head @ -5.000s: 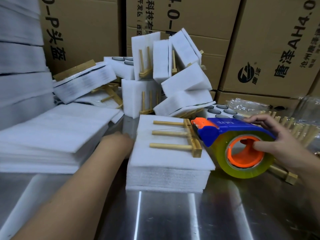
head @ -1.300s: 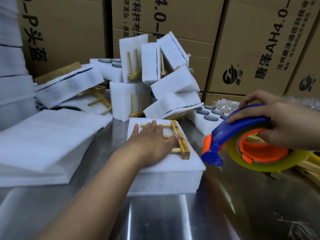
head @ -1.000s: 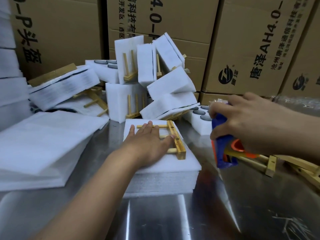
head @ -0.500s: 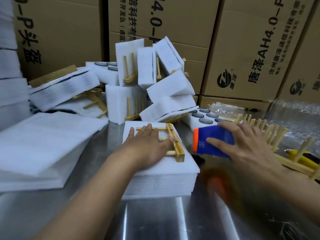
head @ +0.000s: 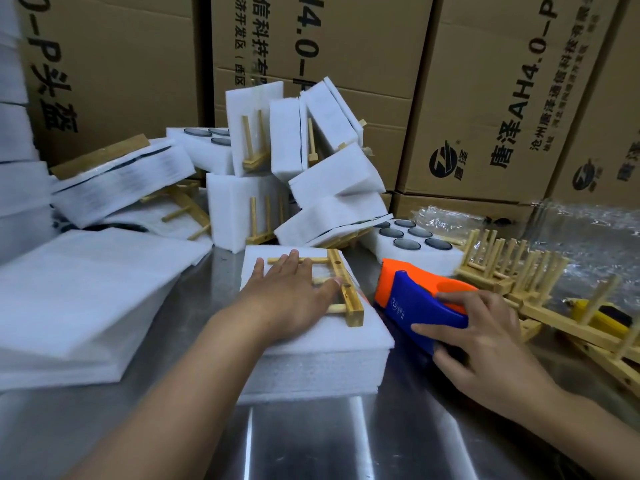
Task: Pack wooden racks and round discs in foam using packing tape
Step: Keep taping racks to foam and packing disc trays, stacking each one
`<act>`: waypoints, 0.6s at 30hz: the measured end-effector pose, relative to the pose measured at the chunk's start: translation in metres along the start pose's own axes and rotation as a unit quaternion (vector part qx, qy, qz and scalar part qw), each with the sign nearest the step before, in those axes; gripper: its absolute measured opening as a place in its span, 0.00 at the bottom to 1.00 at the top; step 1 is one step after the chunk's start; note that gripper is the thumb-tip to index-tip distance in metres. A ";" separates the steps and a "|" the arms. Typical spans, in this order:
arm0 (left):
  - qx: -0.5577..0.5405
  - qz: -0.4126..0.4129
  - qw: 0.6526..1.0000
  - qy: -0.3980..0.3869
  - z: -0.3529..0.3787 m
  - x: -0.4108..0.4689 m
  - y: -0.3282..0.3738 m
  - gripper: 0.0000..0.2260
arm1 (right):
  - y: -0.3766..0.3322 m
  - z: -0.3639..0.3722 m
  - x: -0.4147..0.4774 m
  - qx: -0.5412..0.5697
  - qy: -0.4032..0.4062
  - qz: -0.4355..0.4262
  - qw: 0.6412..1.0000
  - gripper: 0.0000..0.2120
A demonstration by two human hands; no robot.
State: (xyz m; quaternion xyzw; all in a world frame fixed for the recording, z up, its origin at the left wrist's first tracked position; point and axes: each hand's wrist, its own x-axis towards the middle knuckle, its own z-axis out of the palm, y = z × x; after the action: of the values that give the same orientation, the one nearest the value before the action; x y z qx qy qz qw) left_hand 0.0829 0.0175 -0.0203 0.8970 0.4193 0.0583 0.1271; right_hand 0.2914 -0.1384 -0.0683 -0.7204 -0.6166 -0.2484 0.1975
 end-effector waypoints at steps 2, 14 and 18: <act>0.001 0.001 1.000 0.000 0.000 0.000 0.000 0.31 | -0.009 -0.009 0.007 0.010 0.041 -0.004 0.999 0.15; -0.017 -0.007 1.000 0.016 0.003 0.004 -0.003 0.32 | -0.078 0.040 0.100 0.676 -0.126 0.228 0.690 0.14; -0.134 -0.014 0.989 0.062 -0.001 0.010 -0.005 0.35 | -0.079 0.062 0.096 0.745 -0.159 0.321 0.563 0.21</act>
State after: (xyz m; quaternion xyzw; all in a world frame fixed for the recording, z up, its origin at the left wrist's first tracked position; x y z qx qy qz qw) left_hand 0.0856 0.0283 -0.0204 0.8605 0.4277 0.1676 0.2205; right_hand 0.2319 -0.0126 -0.0619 -0.4958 -0.3323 0.4972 0.6297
